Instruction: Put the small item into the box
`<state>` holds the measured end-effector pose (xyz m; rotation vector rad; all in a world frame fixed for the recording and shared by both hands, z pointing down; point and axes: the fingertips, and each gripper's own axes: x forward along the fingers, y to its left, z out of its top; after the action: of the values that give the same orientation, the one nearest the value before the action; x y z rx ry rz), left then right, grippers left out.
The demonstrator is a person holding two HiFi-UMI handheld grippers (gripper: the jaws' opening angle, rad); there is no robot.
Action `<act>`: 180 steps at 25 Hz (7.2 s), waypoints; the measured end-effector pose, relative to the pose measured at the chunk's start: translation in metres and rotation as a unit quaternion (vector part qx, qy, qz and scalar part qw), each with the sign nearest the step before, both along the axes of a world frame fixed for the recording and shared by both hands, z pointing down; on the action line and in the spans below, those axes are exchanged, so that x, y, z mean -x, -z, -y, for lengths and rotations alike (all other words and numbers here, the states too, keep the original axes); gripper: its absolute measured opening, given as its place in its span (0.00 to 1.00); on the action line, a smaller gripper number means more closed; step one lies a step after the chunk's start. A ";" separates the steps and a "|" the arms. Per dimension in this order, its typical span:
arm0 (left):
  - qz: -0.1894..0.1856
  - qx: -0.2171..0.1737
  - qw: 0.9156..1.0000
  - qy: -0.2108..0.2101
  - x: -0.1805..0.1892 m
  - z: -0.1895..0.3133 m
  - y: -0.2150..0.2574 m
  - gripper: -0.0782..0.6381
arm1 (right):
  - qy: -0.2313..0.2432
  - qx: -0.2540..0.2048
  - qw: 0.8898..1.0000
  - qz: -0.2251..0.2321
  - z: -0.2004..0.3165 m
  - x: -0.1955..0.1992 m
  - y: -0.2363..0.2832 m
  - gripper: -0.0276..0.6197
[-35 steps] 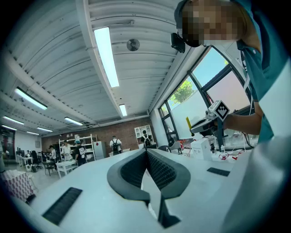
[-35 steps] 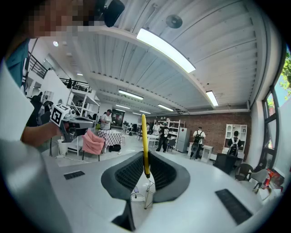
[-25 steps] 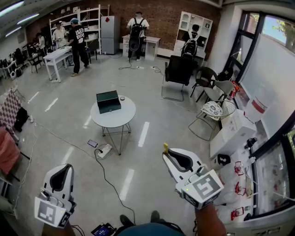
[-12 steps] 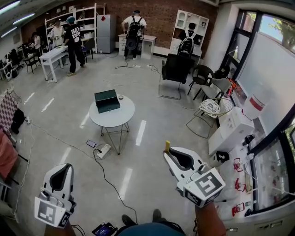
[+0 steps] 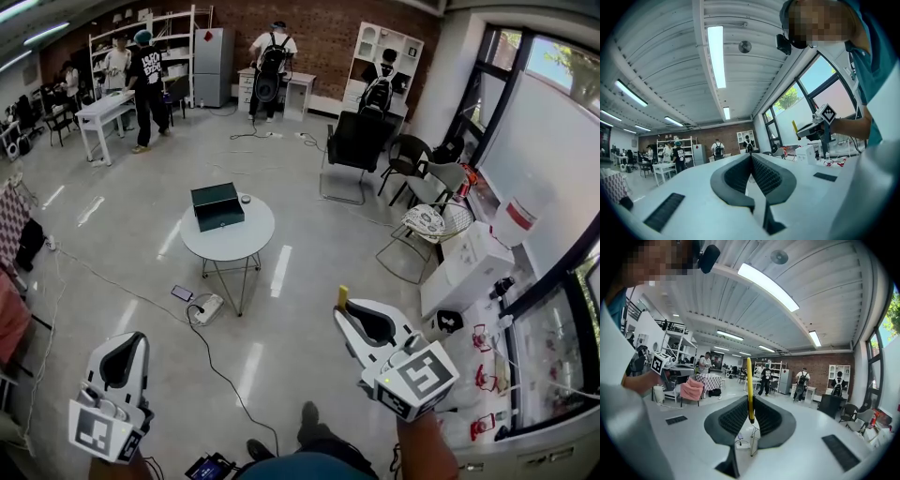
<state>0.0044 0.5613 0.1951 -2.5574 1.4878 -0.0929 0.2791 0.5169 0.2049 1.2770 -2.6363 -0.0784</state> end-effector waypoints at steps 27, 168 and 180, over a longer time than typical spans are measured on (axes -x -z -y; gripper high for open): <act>0.025 0.032 0.989 0.143 -0.050 0.238 -0.011 0.13 | 0.139 0.024 0.989 0.032 0.325 -0.024 -0.022 0.14; -0.038 0.254 0.945 0.201 0.351 0.991 -0.385 0.13 | 0.282 0.312 0.860 -0.288 1.170 0.459 -0.699 0.15; -0.044 0.263 0.942 0.205 0.357 0.957 -0.419 0.13 | 0.282 0.311 0.831 -0.364 1.146 0.457 -0.758 0.15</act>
<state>-0.3527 -0.3958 0.6140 -2.5879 2.2744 -0.5009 -0.1778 -0.6293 0.9628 0.1554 -1.9869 0.1625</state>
